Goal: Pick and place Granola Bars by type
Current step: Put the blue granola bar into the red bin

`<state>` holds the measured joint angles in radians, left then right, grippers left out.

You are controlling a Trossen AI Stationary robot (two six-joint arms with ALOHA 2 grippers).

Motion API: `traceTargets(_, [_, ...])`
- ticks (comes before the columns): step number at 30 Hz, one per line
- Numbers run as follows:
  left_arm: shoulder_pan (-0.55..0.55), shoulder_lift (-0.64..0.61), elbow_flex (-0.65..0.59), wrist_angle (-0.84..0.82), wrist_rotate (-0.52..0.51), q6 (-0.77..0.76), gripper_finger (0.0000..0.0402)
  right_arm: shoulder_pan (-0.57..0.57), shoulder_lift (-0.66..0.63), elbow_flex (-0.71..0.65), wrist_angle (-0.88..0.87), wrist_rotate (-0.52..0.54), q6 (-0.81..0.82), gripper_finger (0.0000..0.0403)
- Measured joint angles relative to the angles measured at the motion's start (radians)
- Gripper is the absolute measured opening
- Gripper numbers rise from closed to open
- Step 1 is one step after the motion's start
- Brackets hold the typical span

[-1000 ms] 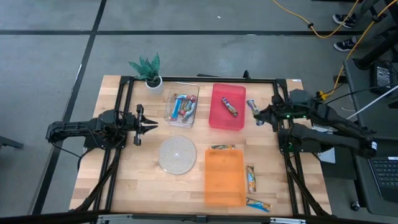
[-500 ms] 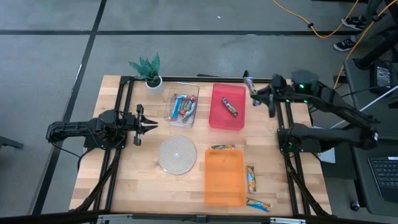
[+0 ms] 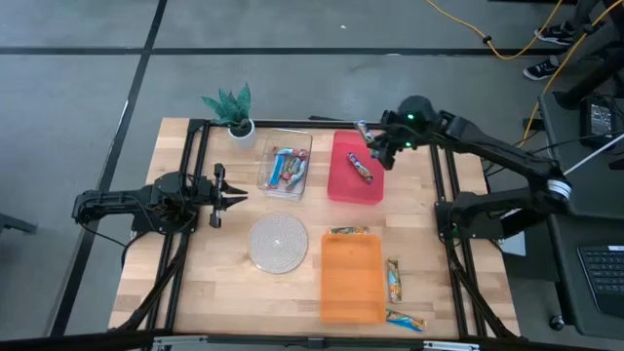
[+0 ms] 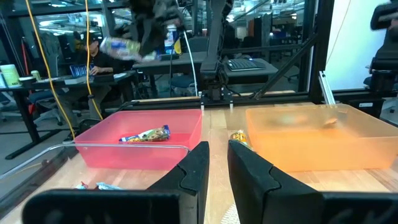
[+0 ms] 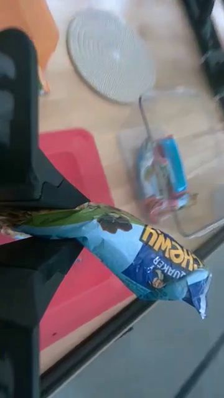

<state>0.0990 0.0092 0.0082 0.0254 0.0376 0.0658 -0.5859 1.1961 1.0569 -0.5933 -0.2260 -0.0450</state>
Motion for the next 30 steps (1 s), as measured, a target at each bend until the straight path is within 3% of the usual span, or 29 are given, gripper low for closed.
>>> traceTargets(13, [0.000, 0.000, 0.000, 0.000, 0.000, 0.000, 0.0055, -0.009, 0.289, 0.000, 0.027, 0.067, -0.007, 0.0060])
traceTargets(19, [0.000, 0.000, 0.000, 0.000, 0.000, 0.000, 0.0055, 0.011, 0.336, 0.000, 0.049, 0.146, 0.020, 0.0056])
traceTargets(30, [0.000, 0.000, 0.000, 0.000, 0.000, 0.000, 0.0055, 0.014, 0.397, 0.000, 0.051, 0.146, 0.045, 0.0054])
